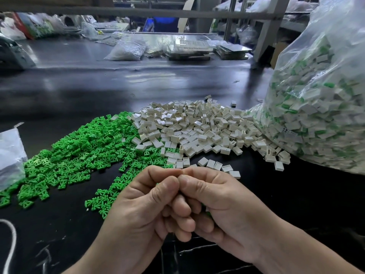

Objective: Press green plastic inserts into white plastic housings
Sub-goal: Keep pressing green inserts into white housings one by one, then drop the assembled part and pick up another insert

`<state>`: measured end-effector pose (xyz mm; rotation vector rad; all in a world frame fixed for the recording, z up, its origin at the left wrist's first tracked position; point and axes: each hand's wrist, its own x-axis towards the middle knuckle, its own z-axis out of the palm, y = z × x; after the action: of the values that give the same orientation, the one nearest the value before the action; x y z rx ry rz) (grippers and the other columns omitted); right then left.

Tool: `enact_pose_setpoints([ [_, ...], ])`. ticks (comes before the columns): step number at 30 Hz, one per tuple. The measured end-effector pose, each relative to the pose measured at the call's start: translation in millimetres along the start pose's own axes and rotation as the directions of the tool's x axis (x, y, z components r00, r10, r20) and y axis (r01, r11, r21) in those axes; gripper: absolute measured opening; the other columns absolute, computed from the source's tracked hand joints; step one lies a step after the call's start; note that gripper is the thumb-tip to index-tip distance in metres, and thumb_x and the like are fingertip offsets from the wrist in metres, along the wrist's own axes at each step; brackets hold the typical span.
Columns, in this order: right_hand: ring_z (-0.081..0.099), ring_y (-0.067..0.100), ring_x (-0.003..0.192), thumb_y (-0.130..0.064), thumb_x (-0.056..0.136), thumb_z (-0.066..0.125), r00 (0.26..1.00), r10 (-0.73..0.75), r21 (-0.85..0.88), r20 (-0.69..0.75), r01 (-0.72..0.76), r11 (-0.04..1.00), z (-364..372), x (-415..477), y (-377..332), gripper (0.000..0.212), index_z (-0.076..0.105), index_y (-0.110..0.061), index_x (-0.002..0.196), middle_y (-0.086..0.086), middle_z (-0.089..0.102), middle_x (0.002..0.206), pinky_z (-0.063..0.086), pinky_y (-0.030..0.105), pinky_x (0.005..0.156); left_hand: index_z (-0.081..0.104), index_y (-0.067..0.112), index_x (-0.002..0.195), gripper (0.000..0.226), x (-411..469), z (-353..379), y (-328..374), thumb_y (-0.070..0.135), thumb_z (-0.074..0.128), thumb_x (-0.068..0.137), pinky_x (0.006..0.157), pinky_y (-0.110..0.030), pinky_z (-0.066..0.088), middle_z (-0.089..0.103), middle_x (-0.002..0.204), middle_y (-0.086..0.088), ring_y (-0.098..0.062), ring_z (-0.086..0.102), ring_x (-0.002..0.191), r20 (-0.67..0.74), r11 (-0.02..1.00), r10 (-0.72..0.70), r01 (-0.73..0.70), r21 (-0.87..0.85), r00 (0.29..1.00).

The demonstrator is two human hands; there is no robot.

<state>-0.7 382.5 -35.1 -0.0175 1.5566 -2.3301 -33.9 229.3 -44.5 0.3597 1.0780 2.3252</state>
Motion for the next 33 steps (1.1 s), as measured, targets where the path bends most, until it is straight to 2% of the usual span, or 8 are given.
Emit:
enact_pose_setpoints([
  [6,0.041,0.016,0.048,-0.032,0.09,0.065,1.0,0.002,0.061,0.029,-0.003,0.998,2,0,1,0.042,0.062,0.001,0.117,0.004,0.056,0.066,0.026,0.018,0.031,0.072,0.01,0.088,0.04,-1,3,4,0.026,0.093,0.057,0.035,-0.027,0.049,0.061,0.052,-0.016,-0.023,0.061,0.038,-0.014,1.0,0.031,-0.031,0.006,0.999],
  [12,0.043,0.012,0.044,-0.031,0.089,0.065,0.999,-0.019,0.082,0.031,0.017,0.997,6,0,1,0.027,0.072,-0.009,0.104,0.004,0.057,0.063,0.027,0.017,0.03,0.072,0.009,0.089,0.041,-1,5,5,0.026,0.093,0.058,0.036,-0.028,0.05,0.061,0.052,-0.016,-0.024,0.06,0.037,-0.017,0.999,0.043,-0.043,0.002,0.999],
  [16,0.044,0.011,0.043,-0.031,0.09,0.064,0.999,-0.005,0.076,0.038,0.002,0.997,7,-1,0,0.035,0.07,-0.005,0.112,0.002,0.058,0.062,0.024,0.018,0.031,0.071,0.009,0.088,0.04,-1,5,5,0.026,0.092,0.058,0.036,-0.028,0.05,0.06,0.05,-0.016,-0.024,0.059,0.036,-0.031,0.999,0.048,-0.047,0.019,0.998],
  [18,0.045,0.011,0.042,-0.031,0.091,0.063,0.999,-0.009,0.083,0.04,0.005,0.997,8,0,-1,0.04,0.061,0.006,0.105,0.003,0.059,0.061,0.023,0.019,0.031,0.071,0.009,0.088,0.036,-2,6,5,0.025,0.091,0.062,0.035,-0.027,0.049,0.059,0.05,-0.015,-0.023,0.058,0.035,-0.055,0.997,0.067,-0.065,0.036,0.996],
  [21,0.046,0.012,0.042,-0.03,0.098,0.06,0.998,-0.049,0.058,0.029,0.047,0.997,9,2,0,0.027,0.059,-0.005,0.087,0.003,0.059,0.058,0.025,0.019,0.031,0.072,0.009,0.088,0.024,-1,7,4,0.022,0.075,0.068,0.034,-0.026,0.047,0.056,0.049,-0.015,-0.023,0.056,0.033,-0.13,0.994,0.092,-0.083,0.072,0.987],
  [25,0.043,0.011,0.04,-0.03,0.102,0.054,0.998,-0.065,-0.004,-0.02,0.065,0.998,5,5,1,0.037,0.057,-0.013,0.069,0.004,0.052,0.055,0.024,0.019,0.032,0.069,0.013,0.09,0.019,1,5,8,0.022,0.068,0.073,0.039,-0.03,0.049,0.062,0.059,-0.02,-0.031,0.061,0.044,-0.109,0.958,0.137,-0.103,0.267,0.985],
  [29,0.038,0.011,0.039,-0.03,0.092,0.058,0.998,-0.02,0.018,-0.054,0.021,1.0,2,5,1,0.028,0.056,-0.015,0.068,0.006,0.054,0.062,0.023,0.019,0.034,0.067,0.028,0.087,0.008,-4,2,10,0.024,0.064,0.081,0.05,-0.027,0.055,0.072,0.069,-0.008,-0.022,0.068,0.057,-0.026,0.66,0.313,-0.198,0.725,0.95],
  [33,0.037,0.011,0.041,-0.031,0.086,0.06,0.995,0.03,0.023,-0.098,-0.027,0.999,3,6,3,0.018,0.059,-0.017,0.074,0.001,0.052,0.066,0.022,0.019,0.036,0.066,0.035,0.088,0.01,-8,3,11,0.033,0.074,0.082,0.054,-0.007,0.048,0.071,0.072,0.018,-0.002,0.067,0.063,0.079,0.297,0.473,-0.244,0.923,0.878],
])
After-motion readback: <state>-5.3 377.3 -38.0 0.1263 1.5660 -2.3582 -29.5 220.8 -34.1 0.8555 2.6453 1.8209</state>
